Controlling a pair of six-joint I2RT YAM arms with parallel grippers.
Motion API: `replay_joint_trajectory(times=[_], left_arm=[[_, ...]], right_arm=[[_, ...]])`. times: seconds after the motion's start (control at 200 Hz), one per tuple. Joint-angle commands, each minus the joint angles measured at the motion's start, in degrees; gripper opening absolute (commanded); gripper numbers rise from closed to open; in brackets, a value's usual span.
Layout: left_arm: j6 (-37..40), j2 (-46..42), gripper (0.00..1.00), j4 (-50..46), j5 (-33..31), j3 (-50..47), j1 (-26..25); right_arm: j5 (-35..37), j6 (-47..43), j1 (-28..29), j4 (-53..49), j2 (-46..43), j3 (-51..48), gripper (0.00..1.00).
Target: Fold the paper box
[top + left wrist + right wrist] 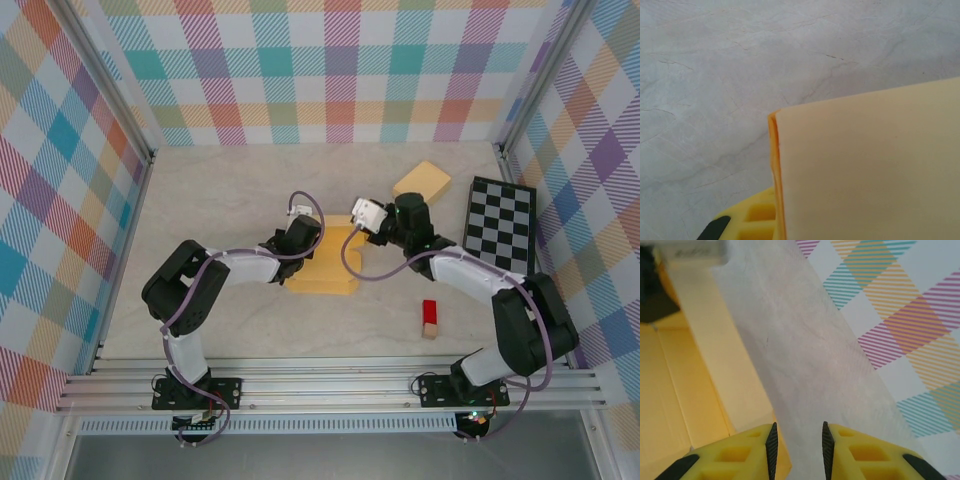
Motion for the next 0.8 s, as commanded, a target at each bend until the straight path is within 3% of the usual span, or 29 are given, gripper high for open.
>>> replay_joint_trajectory(times=[0.0, 0.3, 0.565, 0.73, 0.795], left_arm=[[3.2, 0.0, 0.03, -1.6, -2.3, -1.7, 0.2], [2.1, 0.7, 0.03, -1.3, -3.9, -2.3, 0.0], [-2.0, 1.7, 0.0, -2.5, -6.2, -1.9, -0.8], [-4.4, 2.3, 0.0, -3.8, -6.8, -1.6, -1.7], [-4.7, 2.8, 0.0, -4.1, -7.8, -1.2, -2.4]], right_arm=[[-6.5, 16.9, 0.0, -13.1, 0.3, 7.5, 0.32], [-3.3, 31.2, 0.9, -13.8, 8.6, 12.9, 0.26], [5.2, 35.7, 3.4, -14.0, 15.4, 13.4, 0.25], [9.5, 47.0, 3.4, -23.3, 16.2, 19.1, 0.27], [8.1, 50.9, 3.3, -29.8, 15.9, 23.2, 0.3]])
